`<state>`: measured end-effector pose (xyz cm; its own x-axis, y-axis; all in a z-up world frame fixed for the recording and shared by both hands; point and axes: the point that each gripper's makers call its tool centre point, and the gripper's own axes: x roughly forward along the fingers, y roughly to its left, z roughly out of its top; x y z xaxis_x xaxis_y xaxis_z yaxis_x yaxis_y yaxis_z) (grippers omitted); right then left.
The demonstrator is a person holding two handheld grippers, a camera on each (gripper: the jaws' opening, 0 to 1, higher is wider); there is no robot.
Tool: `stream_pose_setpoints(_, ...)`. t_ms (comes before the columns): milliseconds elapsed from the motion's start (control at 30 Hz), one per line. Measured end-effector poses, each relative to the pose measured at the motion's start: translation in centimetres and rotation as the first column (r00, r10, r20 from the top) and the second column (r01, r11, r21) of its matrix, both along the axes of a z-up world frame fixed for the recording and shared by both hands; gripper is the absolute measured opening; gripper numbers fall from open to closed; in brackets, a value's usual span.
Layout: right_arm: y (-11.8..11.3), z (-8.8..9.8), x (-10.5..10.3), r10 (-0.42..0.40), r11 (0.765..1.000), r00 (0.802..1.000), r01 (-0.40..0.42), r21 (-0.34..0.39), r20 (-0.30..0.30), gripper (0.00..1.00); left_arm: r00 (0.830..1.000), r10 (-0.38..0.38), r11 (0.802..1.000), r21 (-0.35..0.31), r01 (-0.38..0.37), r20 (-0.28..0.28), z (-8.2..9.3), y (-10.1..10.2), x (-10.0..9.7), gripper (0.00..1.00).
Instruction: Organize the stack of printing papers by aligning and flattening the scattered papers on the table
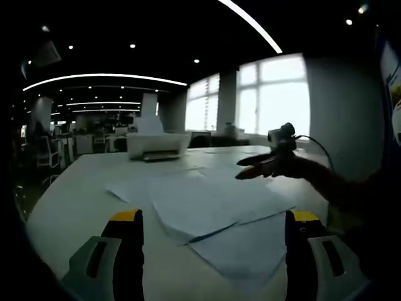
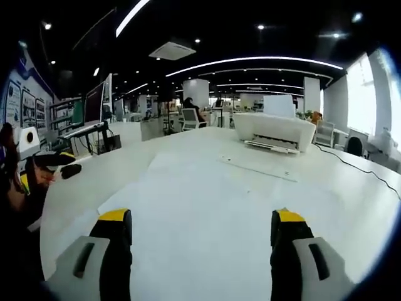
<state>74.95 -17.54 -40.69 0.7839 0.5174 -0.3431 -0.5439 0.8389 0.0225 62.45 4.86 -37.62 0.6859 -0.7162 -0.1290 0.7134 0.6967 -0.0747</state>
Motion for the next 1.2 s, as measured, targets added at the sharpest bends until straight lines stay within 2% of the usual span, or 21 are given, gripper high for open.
stream_pose_setpoints(167,0.0,-0.5,0.8,-0.001,1.000,1.000,0.000,-0.005,-0.013,0.87,1.000,-0.001,1.000,0.002,0.001,-0.002,-0.1,-0.1,-0.1,0.96)
stream_pose_setpoints(267,0.3,-0.9,1.3,-0.002,0.999,0.999,0.003,0.040,-0.034,0.87,1.000,0.000,1.000,0.002,0.000,-0.001,-0.1,-0.1,-0.1,0.96)
stream_pose_setpoints(433,0.7,-1.2,1.9,-0.010,0.999,0.999,0.012,0.047,-0.048,0.86,1.000,-0.003,1.000,0.000,0.003,0.000,-0.1,-0.2,-0.1,0.96)
stream_pose_setpoints(633,1.5,-0.5,2.4,0.007,0.995,0.999,-0.001,0.096,-0.054,0.86,1.000,0.001,1.000,0.001,-0.001,-0.001,-0.1,0.0,0.0,0.96)
stream_pose_setpoints(1033,2.2,-0.8,3.7,0.006,0.997,0.998,-0.001,0.074,-0.067,0.86,1.000,0.007,1.000,0.004,-0.007,0.008,0.3,0.3,0.0,0.96)
stream_pose_setpoints(1200,2.1,-1.4,4.4,-0.002,0.999,0.997,0.005,0.038,-0.071,0.85,1.000,0.008,1.000,0.002,-0.008,0.010,0.4,0.4,-0.1,0.96)
